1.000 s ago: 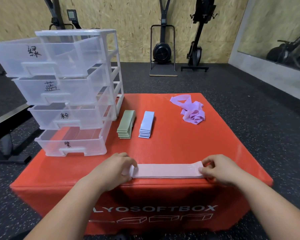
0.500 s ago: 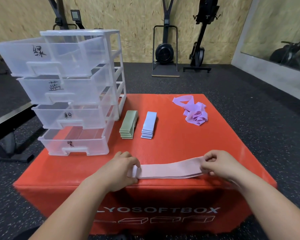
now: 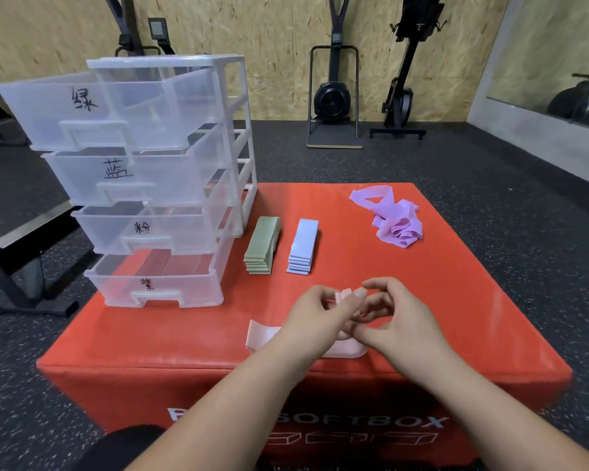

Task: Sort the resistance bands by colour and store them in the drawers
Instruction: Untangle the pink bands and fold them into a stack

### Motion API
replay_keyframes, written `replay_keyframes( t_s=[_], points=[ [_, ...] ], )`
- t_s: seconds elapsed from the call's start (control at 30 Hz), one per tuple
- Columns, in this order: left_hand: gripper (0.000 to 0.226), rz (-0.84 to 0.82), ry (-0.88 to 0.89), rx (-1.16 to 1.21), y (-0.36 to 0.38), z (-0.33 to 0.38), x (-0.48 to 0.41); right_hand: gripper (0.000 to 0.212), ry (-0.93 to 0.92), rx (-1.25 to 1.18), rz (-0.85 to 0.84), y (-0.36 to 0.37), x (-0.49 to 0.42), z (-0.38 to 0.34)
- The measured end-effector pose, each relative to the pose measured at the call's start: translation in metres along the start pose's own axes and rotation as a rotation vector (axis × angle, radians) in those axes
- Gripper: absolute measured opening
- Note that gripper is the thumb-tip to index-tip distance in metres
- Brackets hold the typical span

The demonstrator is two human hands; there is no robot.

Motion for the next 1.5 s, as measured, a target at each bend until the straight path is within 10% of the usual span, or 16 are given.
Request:
replay_keyframes(
  t_s=[0.4,0.7,0.97,1.1,1.23,1.5],
  points=[
    [0.018,0.083,0.026,-0.119,-0.027,-0.003,-0.013,0.122,-0.060,0.180,-0.252,0.020,-0.019,0.035],
    [0.014,0.236,-0.066,-0.111,-0.111,-0.015,0.001,0.103,-0.161,0.286,-0.417,0.061,-0.038,0.047],
    [0.043,0.272,-0.182,-0.899,-0.153,-0.064,0.009,0.081,-0.360,0.471,-0.422,0.077,-0.040,0.050],
    [0.058,0.388,0.046,-1.280,-0.143,-0.066,0.007,0.072,-0.401,0.552,-0.415,0.075,-0.039,0.045],
    [0.024,0.211,0.521,-1.251,-0.126,-0.053,0.002,0.061,-0.445,0.613,-0.406,0.074,-0.038,0.041],
    [0.011,0.109,0.468,-1.234,-0.118,-0.054,-0.002,0.069,-0.179,0.602,-0.392,0.071,-0.043,0.037]
  ],
)
Point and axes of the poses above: each hand's wrist, its own x-axis away from the middle knuckle, its own y-axis out of the palm, z = x × y, the point moved 3 cm from there along -x, towards the middle knuckle, and after that the axes turned 10 degrees about -x, right-handed, at the moved point
